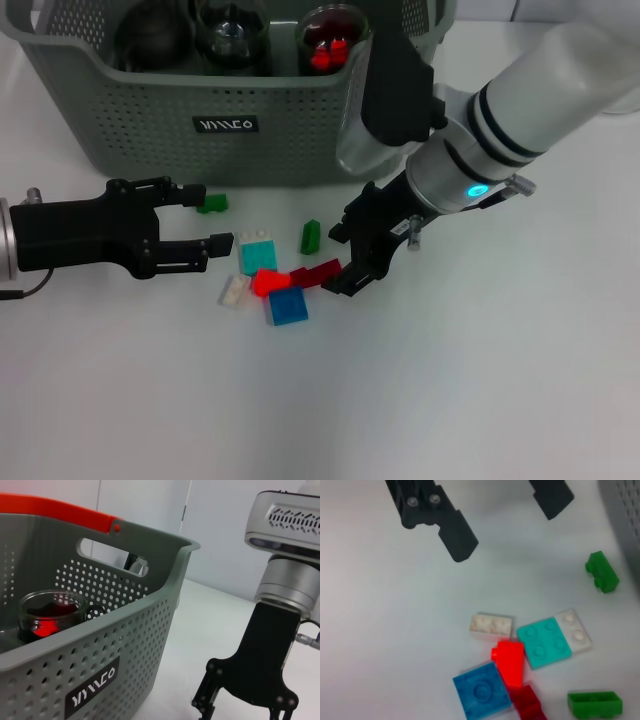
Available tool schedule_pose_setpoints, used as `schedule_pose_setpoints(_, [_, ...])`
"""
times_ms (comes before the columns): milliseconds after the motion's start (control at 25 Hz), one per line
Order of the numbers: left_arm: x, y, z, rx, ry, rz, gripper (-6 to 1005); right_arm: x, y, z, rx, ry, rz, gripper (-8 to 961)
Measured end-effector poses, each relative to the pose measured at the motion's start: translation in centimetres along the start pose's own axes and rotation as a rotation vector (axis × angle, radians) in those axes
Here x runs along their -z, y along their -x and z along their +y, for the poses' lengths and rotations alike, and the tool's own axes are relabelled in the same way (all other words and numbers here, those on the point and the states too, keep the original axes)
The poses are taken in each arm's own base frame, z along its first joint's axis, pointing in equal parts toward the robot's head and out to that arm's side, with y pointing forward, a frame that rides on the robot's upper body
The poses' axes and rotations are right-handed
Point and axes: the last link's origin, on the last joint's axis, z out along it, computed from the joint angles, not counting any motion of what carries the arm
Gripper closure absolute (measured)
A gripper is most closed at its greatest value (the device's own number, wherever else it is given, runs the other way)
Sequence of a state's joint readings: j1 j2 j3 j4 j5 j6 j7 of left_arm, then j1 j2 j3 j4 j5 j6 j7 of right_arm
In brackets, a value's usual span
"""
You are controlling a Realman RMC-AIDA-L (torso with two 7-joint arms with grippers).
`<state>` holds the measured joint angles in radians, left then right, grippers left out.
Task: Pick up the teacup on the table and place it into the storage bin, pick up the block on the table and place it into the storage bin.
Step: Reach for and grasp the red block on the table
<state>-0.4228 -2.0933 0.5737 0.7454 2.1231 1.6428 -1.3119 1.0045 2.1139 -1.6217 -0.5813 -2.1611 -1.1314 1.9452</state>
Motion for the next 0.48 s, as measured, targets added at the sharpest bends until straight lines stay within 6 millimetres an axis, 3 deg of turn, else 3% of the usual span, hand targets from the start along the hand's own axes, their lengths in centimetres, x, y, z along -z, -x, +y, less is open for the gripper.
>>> schedule_pose_setpoints(480, [0.01,0.00,0.04,0.000,0.002,0.002,202,-1.14,-0.01,0.49,0.023,-0.015,0.012,328])
